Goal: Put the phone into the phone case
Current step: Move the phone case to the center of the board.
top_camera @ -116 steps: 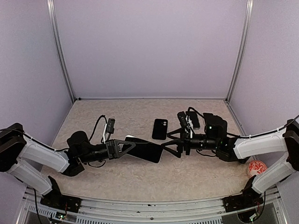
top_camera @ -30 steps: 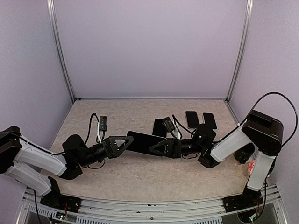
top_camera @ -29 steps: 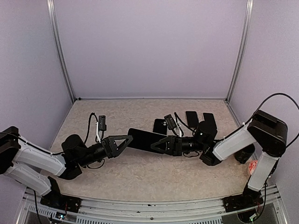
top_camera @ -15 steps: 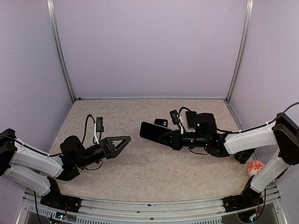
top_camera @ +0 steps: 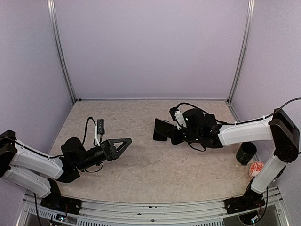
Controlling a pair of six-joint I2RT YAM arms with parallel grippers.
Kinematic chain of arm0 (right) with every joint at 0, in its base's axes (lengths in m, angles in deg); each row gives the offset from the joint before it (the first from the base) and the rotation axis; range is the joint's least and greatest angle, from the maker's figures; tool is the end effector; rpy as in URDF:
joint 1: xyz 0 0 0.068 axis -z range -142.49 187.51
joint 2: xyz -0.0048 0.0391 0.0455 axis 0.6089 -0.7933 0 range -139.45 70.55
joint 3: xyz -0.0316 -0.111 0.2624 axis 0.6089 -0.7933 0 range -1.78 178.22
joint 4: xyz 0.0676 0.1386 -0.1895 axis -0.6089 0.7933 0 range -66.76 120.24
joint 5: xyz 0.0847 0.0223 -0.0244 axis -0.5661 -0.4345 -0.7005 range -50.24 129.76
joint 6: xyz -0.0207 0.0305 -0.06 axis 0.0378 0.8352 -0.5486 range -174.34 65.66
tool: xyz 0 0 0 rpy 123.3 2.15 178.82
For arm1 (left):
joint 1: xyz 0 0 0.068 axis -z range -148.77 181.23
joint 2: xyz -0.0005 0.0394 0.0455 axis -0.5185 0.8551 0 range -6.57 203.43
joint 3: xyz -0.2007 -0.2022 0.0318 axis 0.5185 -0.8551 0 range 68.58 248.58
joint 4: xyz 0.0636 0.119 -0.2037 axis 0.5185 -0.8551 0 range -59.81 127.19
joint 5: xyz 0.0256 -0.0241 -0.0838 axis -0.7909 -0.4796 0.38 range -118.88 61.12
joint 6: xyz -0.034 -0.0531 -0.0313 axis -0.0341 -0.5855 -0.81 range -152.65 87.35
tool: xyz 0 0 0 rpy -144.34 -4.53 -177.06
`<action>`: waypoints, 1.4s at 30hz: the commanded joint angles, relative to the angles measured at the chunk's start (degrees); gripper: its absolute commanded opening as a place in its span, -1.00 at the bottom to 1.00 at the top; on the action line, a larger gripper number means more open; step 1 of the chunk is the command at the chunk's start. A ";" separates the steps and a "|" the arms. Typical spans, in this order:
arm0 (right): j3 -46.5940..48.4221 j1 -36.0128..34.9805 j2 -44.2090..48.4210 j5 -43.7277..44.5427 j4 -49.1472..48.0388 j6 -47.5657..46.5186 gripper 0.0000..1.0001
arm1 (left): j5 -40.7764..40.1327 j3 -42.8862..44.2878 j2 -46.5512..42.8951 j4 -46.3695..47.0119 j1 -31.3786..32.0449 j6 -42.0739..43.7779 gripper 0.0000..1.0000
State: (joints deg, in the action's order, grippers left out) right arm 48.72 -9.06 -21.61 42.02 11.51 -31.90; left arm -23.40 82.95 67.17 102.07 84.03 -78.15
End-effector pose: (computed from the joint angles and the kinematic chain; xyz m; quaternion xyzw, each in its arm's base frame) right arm 0.2449 0.2553 0.2202 -0.1712 0.8485 0.2694 0.4221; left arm 0.1407 -0.1943 0.2289 0.0781 0.6679 -0.5804 0.4594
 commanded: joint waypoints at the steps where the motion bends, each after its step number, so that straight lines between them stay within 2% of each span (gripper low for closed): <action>1: 5.22 0.40 -3.59 5.74 2.63 -3.26 -1.00 | -0.56 -0.31 0.66 0.42 -0.40 -0.46 0.98; 9: 9.74 0.51 -9.28 6.89 5.02 -4.89 -1.00 | -0.66 -0.44 0.45 0.03 -0.58 -0.56 0.98; 17: 10.45 0.46 -11.80 2.92 4.87 -6.02 -1.00 | -0.69 -0.84 -0.64 -0.80 -1.27 -0.47 0.98; 29: 9.10 0.34 -11.38 -10.31 4.17 -9.08 -1.00 | -0.21 -0.66 -0.72 -1.08 -2.21 -0.77 0.98; 34: 8.69 -0.11 -9.56 -14.20 8.95 -11.69 -1.00 | -0.03 -0.48 -0.53 -0.99 -2.56 -1.00 0.98; 42: 5.78 -0.63 -3.35 -10.47 18.70 -13.02 -1.00 | 0.44 -0.40 0.98 0.68 -2.70 -1.92 0.98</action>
State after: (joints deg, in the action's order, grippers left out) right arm 56.39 -9.26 -29.87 30.74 24.47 -43.53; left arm -23.53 82.65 67.10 101.30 81.71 -79.37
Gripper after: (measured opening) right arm 0.064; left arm 0.989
